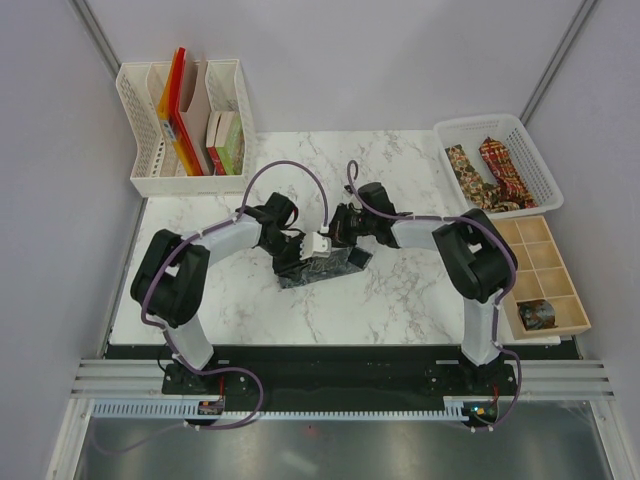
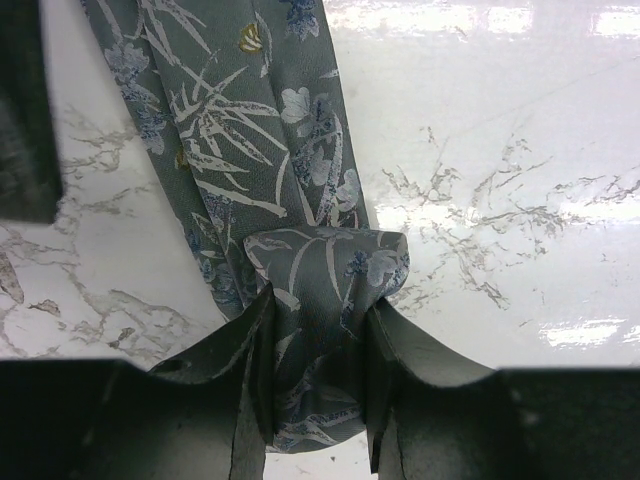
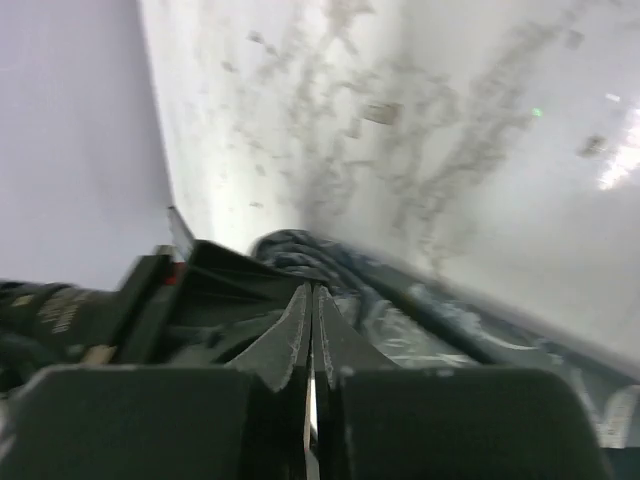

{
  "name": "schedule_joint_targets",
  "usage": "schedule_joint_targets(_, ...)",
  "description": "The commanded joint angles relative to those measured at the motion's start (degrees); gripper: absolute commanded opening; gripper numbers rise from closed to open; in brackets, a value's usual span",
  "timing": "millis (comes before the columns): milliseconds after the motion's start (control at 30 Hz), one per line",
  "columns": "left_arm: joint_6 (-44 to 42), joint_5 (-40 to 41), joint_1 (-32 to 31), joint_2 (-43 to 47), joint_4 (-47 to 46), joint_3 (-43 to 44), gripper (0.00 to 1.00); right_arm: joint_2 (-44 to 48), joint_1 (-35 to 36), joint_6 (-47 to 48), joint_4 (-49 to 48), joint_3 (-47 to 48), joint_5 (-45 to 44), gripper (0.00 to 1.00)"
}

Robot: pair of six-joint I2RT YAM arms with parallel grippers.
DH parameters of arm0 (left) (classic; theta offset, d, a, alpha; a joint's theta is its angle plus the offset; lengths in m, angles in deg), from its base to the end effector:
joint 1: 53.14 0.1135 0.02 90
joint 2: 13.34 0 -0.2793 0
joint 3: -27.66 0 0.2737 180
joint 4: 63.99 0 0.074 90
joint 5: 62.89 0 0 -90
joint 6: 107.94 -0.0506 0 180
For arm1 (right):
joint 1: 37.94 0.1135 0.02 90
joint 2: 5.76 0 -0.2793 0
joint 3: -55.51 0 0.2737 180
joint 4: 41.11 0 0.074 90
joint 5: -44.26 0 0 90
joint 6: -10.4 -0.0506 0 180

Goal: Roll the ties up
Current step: Roll the tie at the center of the board.

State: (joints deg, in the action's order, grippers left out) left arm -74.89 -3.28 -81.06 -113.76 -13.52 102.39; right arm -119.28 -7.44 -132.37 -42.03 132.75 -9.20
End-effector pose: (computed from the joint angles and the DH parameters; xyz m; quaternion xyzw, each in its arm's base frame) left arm 0.2931 -0.1843 0.1553 0.6697 0.6857 -0.2227 0.1778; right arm 0.3687 0.2521 0.1413 0.0218 0.8556 0.4977 0.1407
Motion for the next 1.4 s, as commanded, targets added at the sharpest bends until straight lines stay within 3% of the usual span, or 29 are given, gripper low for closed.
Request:
schedule_joint_targets(0,-3.6,0.2,0.4,0.0,4.0,-1.8,0.24,-4.3,0.1,5.7,7.9,-1.9,-4.2,0.04)
schedule_joint_targets(367,-5.8,0.4,0.4,3.2,6.0,-0.9,0.23,-2.2,-0.2,9.0,15.9,-11.3,-7.8,0.06)
schedule_joint_targets(733,-4.5,-0.6,0.4,3.9,5.0,-2.1,0.23,-3.0,-0.4,9.9,15.3,-7.0,-6.0,0.07)
schedule_joint_targets(1067,5.0,1.6,0.5,0.8,-5.1,-4.4,0.24,4.4,0.3,-0.1,5.9,-6.0,6.6,0.3)
schedule_joint_targets(1367,4.9,2.5,0.6,2.3,-5.6,-5.9,0.25,1.8,5.4,-5.9,-0.4,-6.3,7.0,0.48)
